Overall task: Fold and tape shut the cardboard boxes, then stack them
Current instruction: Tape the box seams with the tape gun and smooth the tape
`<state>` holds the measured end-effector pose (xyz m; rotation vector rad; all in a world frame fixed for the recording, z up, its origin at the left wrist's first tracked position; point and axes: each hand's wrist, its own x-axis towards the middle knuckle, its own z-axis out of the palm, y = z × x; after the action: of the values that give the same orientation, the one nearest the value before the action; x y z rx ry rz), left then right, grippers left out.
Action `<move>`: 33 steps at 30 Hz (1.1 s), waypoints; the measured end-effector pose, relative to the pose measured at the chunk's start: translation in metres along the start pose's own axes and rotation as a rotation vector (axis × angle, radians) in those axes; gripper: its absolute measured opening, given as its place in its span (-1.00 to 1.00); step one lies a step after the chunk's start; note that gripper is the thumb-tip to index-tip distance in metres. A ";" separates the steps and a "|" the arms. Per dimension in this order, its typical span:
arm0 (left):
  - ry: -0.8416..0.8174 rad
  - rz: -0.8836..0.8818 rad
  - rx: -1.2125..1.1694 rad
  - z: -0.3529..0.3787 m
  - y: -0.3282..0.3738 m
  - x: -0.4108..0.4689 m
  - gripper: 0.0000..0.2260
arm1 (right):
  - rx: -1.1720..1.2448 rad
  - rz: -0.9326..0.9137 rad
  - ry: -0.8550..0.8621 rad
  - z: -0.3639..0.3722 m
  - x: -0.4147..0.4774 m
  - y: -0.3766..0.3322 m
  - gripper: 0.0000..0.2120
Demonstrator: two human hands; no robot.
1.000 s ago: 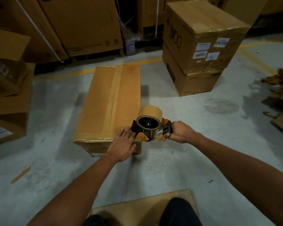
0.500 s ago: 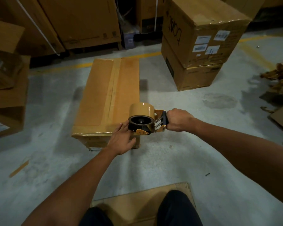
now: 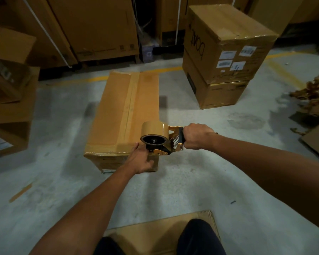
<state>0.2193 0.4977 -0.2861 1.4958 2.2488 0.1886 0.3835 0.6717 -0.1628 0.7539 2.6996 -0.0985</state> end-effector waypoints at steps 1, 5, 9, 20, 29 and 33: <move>0.001 0.001 0.008 0.001 -0.001 0.001 -0.36 | -0.014 -0.002 -0.004 -0.002 0.000 -0.001 -0.91; -0.015 -0.008 -0.018 -0.003 0.000 0.003 -0.36 | -0.057 -0.002 -0.014 -0.008 0.001 -0.007 -0.91; -0.018 -0.018 -0.047 -0.006 0.000 0.005 -0.44 | -0.059 0.006 -0.022 -0.009 0.001 -0.009 -0.90; -0.072 0.075 0.156 -0.005 -0.004 -0.006 -0.25 | -0.068 0.052 -0.043 0.004 -0.015 0.002 -0.84; 0.089 0.015 0.198 0.013 0.003 -0.005 -0.30 | 0.182 0.323 -0.094 0.069 -0.026 0.070 -0.74; 0.282 -0.054 0.124 0.005 0.024 0.010 -0.41 | 0.620 0.438 -0.017 0.107 -0.009 0.056 -0.79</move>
<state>0.2392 0.5157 -0.2851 1.5519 2.5622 0.2628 0.4520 0.6986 -0.2588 1.4848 2.4157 -0.8489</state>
